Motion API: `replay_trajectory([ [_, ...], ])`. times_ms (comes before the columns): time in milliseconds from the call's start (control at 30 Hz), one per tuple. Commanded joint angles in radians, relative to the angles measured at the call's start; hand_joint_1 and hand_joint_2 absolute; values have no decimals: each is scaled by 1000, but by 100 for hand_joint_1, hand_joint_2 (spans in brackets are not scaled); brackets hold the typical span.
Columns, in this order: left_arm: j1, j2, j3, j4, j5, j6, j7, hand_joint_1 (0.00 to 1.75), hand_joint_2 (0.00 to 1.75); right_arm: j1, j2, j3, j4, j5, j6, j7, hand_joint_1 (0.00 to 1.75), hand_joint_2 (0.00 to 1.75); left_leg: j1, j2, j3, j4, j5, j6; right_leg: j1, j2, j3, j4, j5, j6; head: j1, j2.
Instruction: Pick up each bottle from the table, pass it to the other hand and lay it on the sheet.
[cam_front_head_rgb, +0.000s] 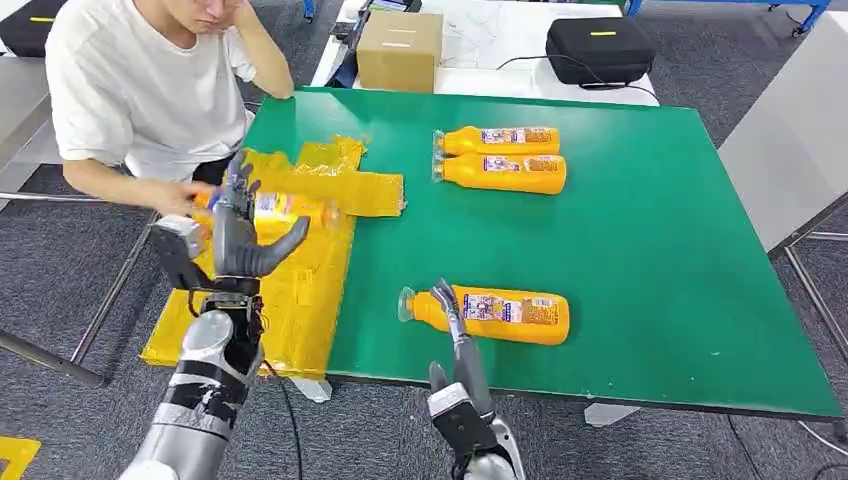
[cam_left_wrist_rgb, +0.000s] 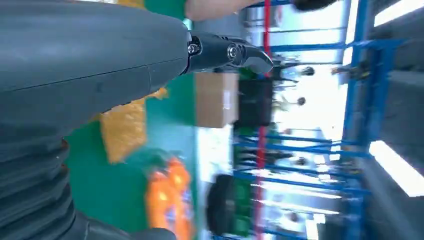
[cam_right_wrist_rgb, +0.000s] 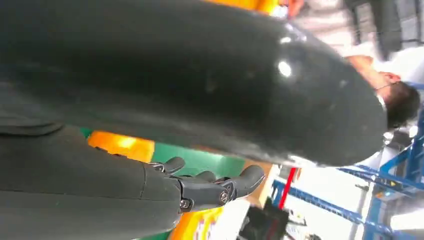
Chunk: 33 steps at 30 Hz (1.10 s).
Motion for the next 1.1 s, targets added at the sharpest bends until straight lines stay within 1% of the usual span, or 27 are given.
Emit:
replay_trajectory([
  [33, 150, -29, 77, -402, 176, -41, 5, 0, 175, -118, -189, -62, 196, 561, -185, 317, 0, 175, 1, 4, 5, -1, -2, 0, 1, 4, 5, -3, 0, -1, 0, 0],
  [67, 174, -30, 79, -437, 179, -44, 10, 0, 175, -119, -203, -79, 194, 564, -176, 312, 0, 175, 0, 3, 3, -1, -1, 0, 0, 3, 3, -2, 1, 0, -1, 0],
  [100, 225, -34, 79, -490, 184, -53, 13, 0, 175, -121, -222, -119, 199, 635, -194, 359, 0, 175, 0, 4, 5, -2, -2, 1, 0, 4, 5, -3, 0, 0, 0, 0],
  [167, 274, -35, 69, -524, 162, -46, 2, 0, 175, -113, -243, -153, 179, 650, -181, 365, 0, 175, -1, 2, 4, -2, -1, 0, -1, 2, 4, -3, 0, 0, 0, 0],
  [200, 279, -37, 67, -527, 160, -45, -2, 0, 175, -110, -243, -156, 173, 652, -177, 363, 0, 175, -1, 3, 5, -1, -2, 0, -1, 3, 6, -3, -1, 0, 0, 0],
  [267, 275, -37, 65, -520, 157, -45, -4, 0, 175, -105, -236, -157, 163, 660, -168, 362, 0, 175, -3, 2, 3, -1, -2, 0, -3, 1, 3, -1, -1, 0, 0, 0],
  [467, 264, -36, 66, -510, 157, -44, -4, 0, 175, -102, -228, -154, 161, 671, -165, 371, 0, 175, -2, 0, 2, 0, -1, 0, -2, 0, 2, -1, -1, -1, 0, 0],
  [500, 265, -36, 65, -507, 151, -39, -8, 0, 175, -99, -230, -160, 156, 704, -161, 395, 0, 175, -2, 0, 1, 0, -1, 0, -2, 0, 1, -1, 0, -1, 0, 0],
  [533, 296, -40, 52, -513, 113, -8, 4, 0, 175, -88, -250, -183, 140, 747, -154, 438, 0, 175, -2, 0, 1, 0, -1, 0, -1, 0, 1, -1, 0, -1, 0, 0],
  [600, 342, -48, 28, -522, 140, -39, 11, 0, 175, -84, -282, -211, 125, 759, -139, 450, 0, 175, -3, 0, 2, -1, -1, 0, -1, 0, 2, -2, 0, 0, -1, 0],
  [633, 367, -55, 7, -524, 137, -45, 7, 0, 175, -92, -298, -229, 131, 769, -130, 455, 0, 175, -2, 1, 4, -1, -2, 0, -1, 1, 4, -3, -1, -1, -1, 0],
  [700, 390, -55, -43, -528, 124, -56, -8, 0, 175, -134, -306, -251, 171, 785, -100, 447, 0, 175, -3, 0, 2, -1, -1, 1, -2, 0, 2, -2, -1, 0, -1, 0],
  [800, 371, -50, -109, -497, 83, -38, -26, 0, 175, -187, -292, -259, 222, 779, -43, 439, 0, 175, -2, 0, 2, 0, -2, 1, -2, 0, 3, -2, -1, 0, 0, 0],
  [867, 352, -51, -120, -467, 85, -17, -26, 0, 175, -231, -272, -246, 271, 770, -7, 435, 0, 175, -3, 1, 0, 0, -1, 1, -3, 1, 1, -1, 0, 0, 0, 0],
  [933, 333, -48, -124, -444, 102, -16, -18, 0, 175, -280, -251, -223, 344, 772, 12, 438, 0, 175, -3, 3, 2, -1, -1, 0, -2, 2, 2, -2, 1, -1, 0, 0],
  [1033, 318, -46, -130, -423, 106, -15, -15, 0, 175, -343, -228, -189, 435, 780, 41, 471, 0, 175, -4, 2, 2, -1, -1, 0, -3, 2, 2, -2, 1, -1, 0, 0],
  [1100, 313, -48, -130, -415, 115, -17, -5, 0, 175, -366, -223, -179, 461, 783, 55, 484, 0, 175, -3, 3, 3, -1, -1, -1, -2, 3, 2, -2, 1, -2, -1, 0],
])
